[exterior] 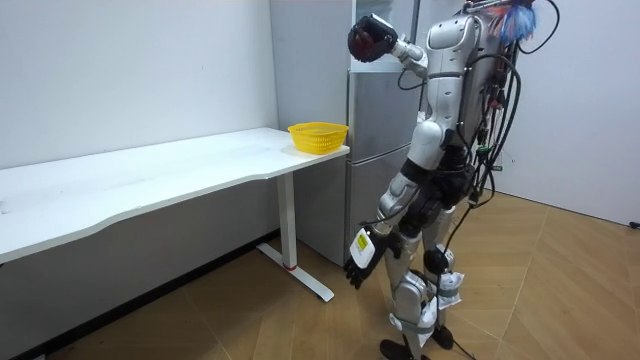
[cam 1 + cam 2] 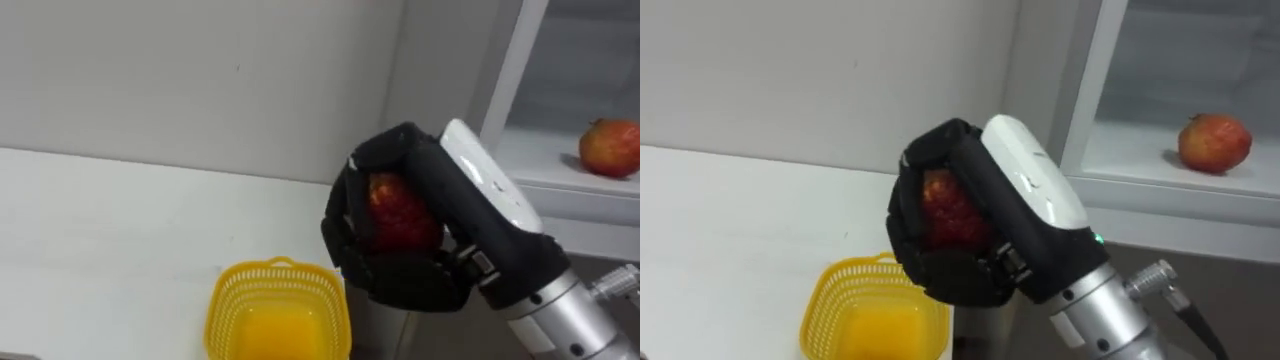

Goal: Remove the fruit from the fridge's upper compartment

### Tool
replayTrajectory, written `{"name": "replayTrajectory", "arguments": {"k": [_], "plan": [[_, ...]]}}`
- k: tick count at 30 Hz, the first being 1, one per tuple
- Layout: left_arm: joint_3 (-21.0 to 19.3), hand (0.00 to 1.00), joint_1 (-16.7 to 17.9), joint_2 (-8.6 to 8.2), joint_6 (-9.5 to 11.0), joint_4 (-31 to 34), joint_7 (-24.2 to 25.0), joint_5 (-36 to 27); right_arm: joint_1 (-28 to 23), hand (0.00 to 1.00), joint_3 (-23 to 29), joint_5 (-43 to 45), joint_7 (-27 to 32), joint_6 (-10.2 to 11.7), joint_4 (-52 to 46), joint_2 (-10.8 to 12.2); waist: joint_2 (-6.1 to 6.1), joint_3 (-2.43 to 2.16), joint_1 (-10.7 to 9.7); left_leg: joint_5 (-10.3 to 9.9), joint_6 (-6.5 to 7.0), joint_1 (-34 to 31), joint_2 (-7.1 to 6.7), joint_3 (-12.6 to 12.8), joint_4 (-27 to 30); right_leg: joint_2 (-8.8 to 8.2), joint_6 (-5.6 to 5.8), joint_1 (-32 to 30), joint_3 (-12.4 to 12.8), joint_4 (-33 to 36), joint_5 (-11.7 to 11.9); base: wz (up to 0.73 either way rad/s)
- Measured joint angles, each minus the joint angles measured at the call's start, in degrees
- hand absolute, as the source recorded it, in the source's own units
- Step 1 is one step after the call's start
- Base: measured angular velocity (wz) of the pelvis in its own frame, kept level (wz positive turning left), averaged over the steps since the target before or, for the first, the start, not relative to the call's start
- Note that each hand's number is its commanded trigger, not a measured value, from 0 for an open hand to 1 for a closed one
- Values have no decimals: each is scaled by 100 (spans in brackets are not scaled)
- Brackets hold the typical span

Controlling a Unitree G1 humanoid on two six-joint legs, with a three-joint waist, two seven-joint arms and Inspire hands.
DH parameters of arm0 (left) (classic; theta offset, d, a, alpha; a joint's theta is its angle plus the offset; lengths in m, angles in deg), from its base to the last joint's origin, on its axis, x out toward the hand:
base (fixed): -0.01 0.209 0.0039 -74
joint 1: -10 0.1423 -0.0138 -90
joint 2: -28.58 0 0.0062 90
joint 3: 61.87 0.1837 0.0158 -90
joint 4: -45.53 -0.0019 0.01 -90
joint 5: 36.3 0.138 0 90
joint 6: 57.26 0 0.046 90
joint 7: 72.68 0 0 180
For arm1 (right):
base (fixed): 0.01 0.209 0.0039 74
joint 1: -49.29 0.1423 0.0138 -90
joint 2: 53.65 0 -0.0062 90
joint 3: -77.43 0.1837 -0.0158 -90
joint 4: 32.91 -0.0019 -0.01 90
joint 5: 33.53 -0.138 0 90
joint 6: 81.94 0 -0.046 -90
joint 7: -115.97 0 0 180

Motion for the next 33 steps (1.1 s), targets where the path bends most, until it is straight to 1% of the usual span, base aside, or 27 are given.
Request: {"name": "replayTrajectory", "arguments": {"k": [2,3,4,5,7,8,9,10,12,14,17,18,19,20,22,25,28,32,33], "plan": [[2,0,0,-1,-11,0,58,2,172,100,-2,3,-4,-9,142,53,-36,5,31,3,-3,-44,-13,-105,21,-7,0,4,-105,-7,0,25],[1,0,-1,5,-13,4,60,14,264,100,-7,57,-3,-10,234,59,-70,14,79,3,-3,-94,-14,-160,53,-8,1,-2,-153,-14,0,29],[3,0,1,33,-18,5,62,8,350,100,-45,99,-1,-23,347,59,-114,36,89,4,-5,-126,-17,-222,70,-10,1,-2,-253,-15,0,27],[2,0,2,50,-28,4,68,3,384,100,-85,110,-1,-59,389,59,-138,41,111,5,-7,-140,-17,-239,75,-12,1,-5,-277,-14,0,14],[-1,0,-5,69,-107,6,76,11,477,100,-303,222,12,-82,724,55,-192,25,268,4,-7,-152,-16,-249,71,-12,1,-17,-291,-15,-1,5],[-1,0,-9,64,-113,5,76,24,502,100,-359,274,11,-84,832,55,-197,23,292,4,-7,-145,-20,-256,71,-16,1,-9,-292,-15,-1,6],[-2,0,-22,56,-113,6,76,36,520,100,-423,392,10,-96,1040,55,-211,17,373,5,-6,-128,-27,-259,71,-23,1,-1,-297,-15,-1,4],[-7,0,-29,56,-112,6,75,37,521,100,-435,440,10,-118,1117,55,-221,14,413,5,-5,-126,-31,-265,73,-26,2,-1,-306,-15,-1,8],[-28,0,-25,62,-116,-3,66,38,529,100,-444,568,11,-137,1355,57,-245,22,490,6,0,-135,-62,-352,75,-44,2,12,-361,-14,-1,17],[-28,0,-26,62,-120,-12,65,38,529,100,-446,666,11,-137,1462,57,-253,26,526,10,9,-150,-77,-396,69,-58,3,20,-433,-13,-1,13],[-73,0,-37,70,-128,-41,61,57,529,100,-458,957,37,-121,1581,82,-296,52,595,13,14,-190,-81,-419,65,-67,9,10,-517,-14,-5,6],[-72,0,-37,88,-131,-40,64,68,531,100,-494,1117,97,-122,1700,104,-330,67,617,13,13,-203,-85,-453,68,-72,19,11,-573,-9,-11,13],[-47,0,-51,105,-140,-38,78,72,542,100,-563,1238,163,-121,1886,102,-353,71,608,14,13,-231,-88,-505,84,-73,20,9,-592,-2,-12,16],[-11,0,-62,108,-154,-31,85,73,556,100,-620,1284,207,-123,2019,97,-357,70,612,15,12,-237,-89,-523,91,-71,20,12,-585,-1,-12,16],[96,0,-139,106,-184,-22,103,73,591,100,-798,1324,313,-142,2470,97,-359,69,705,17,14,-249,-90,-526,99,-72,19,8,-586,-2,-12,5],[105,0,-286,103,-184,-22,97,83,707,100,-1226,1362,337,-193,3146,103,-362,74,854,23,16,-291,-93,-526,99,-74,20,-36,-582,-6,-12,0],[101,0,-319,108,-183,-22,100,83,1000,100,-1433,1370,316,-196,3670,123,-365,74,884,28,23,-340,-100,-536,98,-79,19,-76,-583,-4,-12,1],[97,0,-319,114,-184,-20,167,90,1286,100,-1464,1407,319,-214,3917,123,-374,75,888,37,36,-390,-118,-544,82,-92,20,-125,-586,-13,-12,1],[100,0,-320,121,-186,-15,183,95,1329,100,-1467,1464,323,-213,3953,123,-395,70,885,38,38,-390,-125,-550,75,-96,20,-131,-590,-12,-13,0]]}}
